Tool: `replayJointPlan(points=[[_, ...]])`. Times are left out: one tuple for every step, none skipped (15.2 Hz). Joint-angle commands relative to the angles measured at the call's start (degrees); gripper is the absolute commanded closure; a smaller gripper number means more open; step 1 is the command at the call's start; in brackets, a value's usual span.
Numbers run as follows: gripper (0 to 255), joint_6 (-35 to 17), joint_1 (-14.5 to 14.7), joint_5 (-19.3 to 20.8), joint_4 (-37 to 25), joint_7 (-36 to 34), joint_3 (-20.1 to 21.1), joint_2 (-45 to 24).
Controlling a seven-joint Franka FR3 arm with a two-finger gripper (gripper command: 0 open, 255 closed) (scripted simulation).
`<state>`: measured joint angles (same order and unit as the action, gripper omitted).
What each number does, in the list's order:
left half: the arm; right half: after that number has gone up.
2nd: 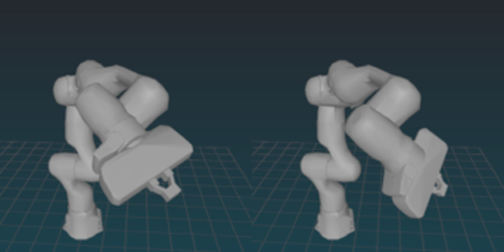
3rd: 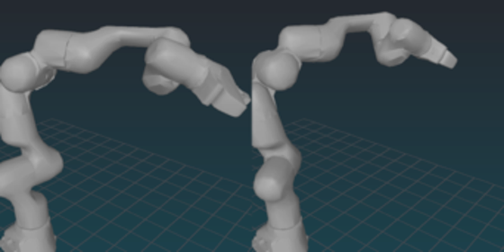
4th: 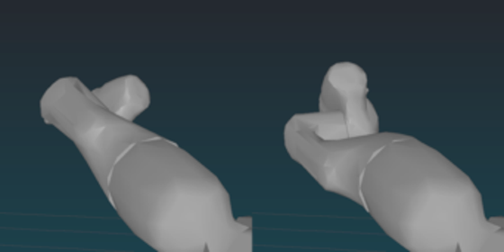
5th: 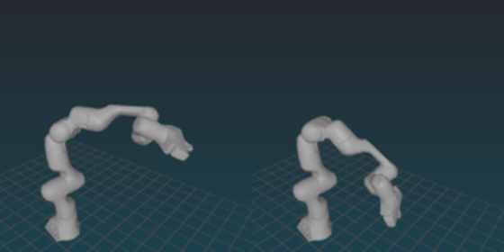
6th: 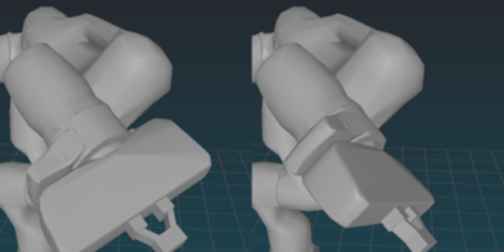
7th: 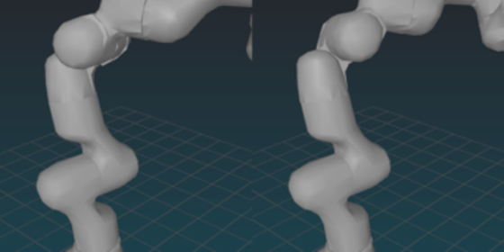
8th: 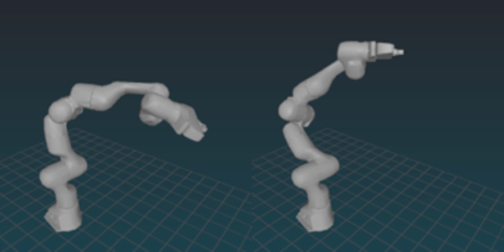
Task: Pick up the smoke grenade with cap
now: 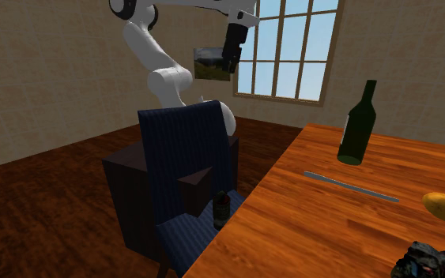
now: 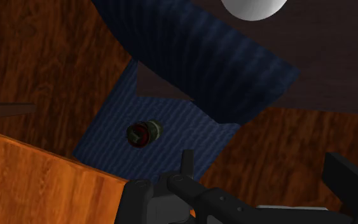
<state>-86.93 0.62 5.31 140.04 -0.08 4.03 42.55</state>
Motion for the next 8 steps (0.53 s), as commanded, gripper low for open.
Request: replayJointPlan(points=[[0, 0.0, 0.0, 0.0, 0.0, 0.0, 0.0, 0.0], [0, -1.89, -0.39, 0.48, 1.47, 0.48, -0.79, -0.2], [0, -3.8, -0.8, 0.97, 2.88, 0.96, -1.59, -0.49], [0, -5.75, -1.23, 1.47, 4.21, 1.43, -2.41, -0.88], [0, -7.73, -1.67, 1.98, 5.48, 1.89, -3.22, -1.37], [0, -9.74, -2.14, 2.49, 6.67, 2.35, -4.05, -1.96], [0, -11.78, -2.61, 3.0, 7.79, 2.81, -4.87, -2.66], [0, -13.86, -3.1, 3.52, 8.84, 3.26, -5.71, -3.47]])
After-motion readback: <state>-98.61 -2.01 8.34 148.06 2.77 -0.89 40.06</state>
